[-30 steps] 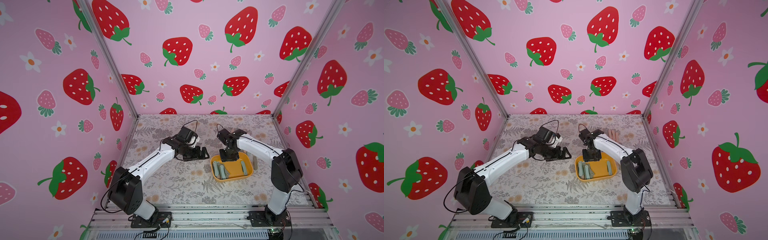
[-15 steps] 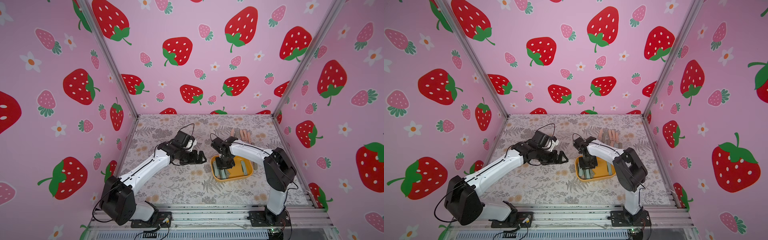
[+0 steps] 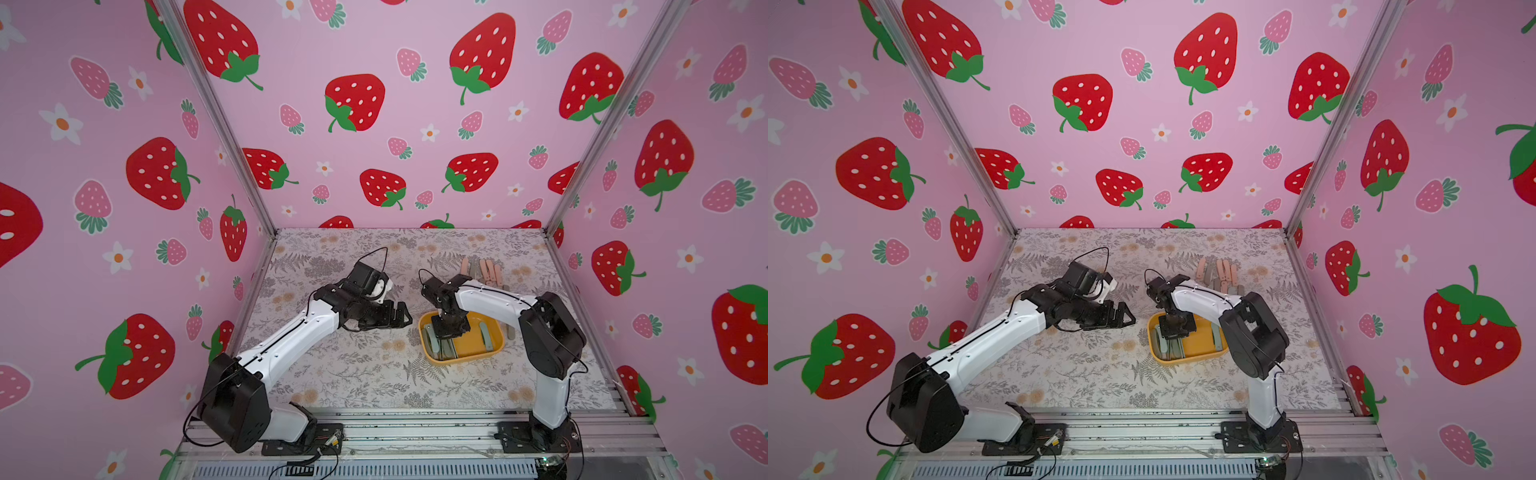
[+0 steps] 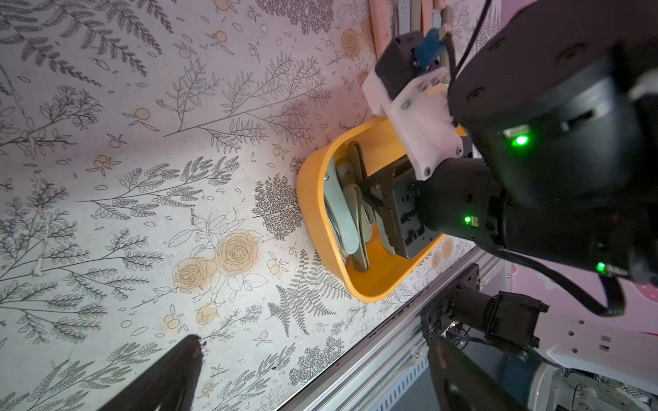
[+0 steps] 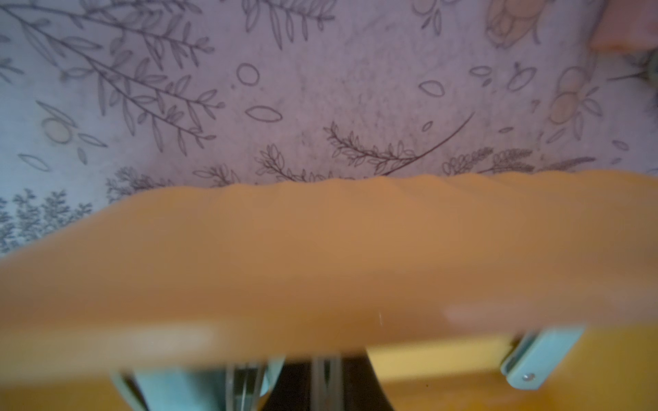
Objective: Take the fruit knife out of the storage box
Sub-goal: Pick up the fruit knife from the storage box, then place the fruit knife at the center of the board.
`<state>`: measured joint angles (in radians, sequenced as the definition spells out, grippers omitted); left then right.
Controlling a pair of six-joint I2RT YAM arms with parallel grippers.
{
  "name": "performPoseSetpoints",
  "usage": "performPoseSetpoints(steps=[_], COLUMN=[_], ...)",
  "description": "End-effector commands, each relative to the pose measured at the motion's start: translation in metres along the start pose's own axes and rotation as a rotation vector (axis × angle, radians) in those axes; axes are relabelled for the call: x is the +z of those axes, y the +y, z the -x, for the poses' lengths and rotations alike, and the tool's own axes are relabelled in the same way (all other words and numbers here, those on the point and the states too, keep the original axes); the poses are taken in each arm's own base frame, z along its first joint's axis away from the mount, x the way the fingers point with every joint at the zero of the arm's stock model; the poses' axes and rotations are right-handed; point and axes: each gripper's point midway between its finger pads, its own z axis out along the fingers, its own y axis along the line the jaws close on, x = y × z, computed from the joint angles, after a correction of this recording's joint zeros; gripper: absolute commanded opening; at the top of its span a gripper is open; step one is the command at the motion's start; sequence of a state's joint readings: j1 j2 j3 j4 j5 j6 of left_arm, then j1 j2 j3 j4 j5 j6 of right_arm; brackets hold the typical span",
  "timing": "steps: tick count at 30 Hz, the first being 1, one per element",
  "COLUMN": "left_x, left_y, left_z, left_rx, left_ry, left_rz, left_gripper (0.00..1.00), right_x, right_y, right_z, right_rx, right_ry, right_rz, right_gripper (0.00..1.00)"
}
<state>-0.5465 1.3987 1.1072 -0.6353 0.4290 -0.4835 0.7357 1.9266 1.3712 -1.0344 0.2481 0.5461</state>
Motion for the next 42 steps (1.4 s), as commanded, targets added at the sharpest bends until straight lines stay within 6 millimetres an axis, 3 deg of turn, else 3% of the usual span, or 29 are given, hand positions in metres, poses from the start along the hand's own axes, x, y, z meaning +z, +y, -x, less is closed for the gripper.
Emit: performPoseSetpoints(steps=[1, 13, 18, 21, 27, 31, 34, 38, 42], left_x=[0.0, 0.006, 0.005, 0.003, 0.005, 0.009, 0.014, 0.02, 0.024], left_y=[-0.002, -0.011, -0.016, -0.021, -0.03, -0.034, -0.035, -0.032, -0.027], left_z=[0.0, 0.017, 0.026, 0.037, 0.067, 0.088, 0.097, 0.102, 0.103], left_rx=[0.007, 0.021, 0.036, 0.05, 0.064, 0.053, 0.052, 0.048, 0.037], left_ry=[0.001, -0.005, -0.011, -0.023, -0.041, -0.048, -0.037, -0.022, -0.013], left_rz=[-0.003, -0.023, -0.028, -0.025, -0.021, -0.035, -0.034, -0.031, -0.025], left_gripper=[0.99, 0.99, 0.99, 0.99, 0.99, 0.99, 0.99, 0.99, 0.99], right_x=[-0.021, -0.052, -0.064, -0.077, -0.085, -0.068, -0.049, -0.026, -0.005], right_y=[-0.016, -0.053, -0.063, -0.067, -0.071, -0.069, -0.067, -0.061, -0.057], right_z=[0.002, 0.005, 0.017, 0.038, 0.106, 0.151, 0.174, 0.191, 0.192], right_rx=[0.006, 0.083, 0.123, 0.144, 0.183, 0.217, 0.25, 0.28, 0.272], right_ry=[-0.035, -0.082, -0.105, -0.144, -0.178, -0.159, -0.13, -0.085, -0.045], right_rz=[-0.011, 0.001, 0.035, 0.073, 0.125, 0.165, 0.202, 0.262, 0.26], right_gripper=[0.13, 0.08, 0.08, 0.08, 0.08, 0.08, 0.07, 0.08, 0.08])
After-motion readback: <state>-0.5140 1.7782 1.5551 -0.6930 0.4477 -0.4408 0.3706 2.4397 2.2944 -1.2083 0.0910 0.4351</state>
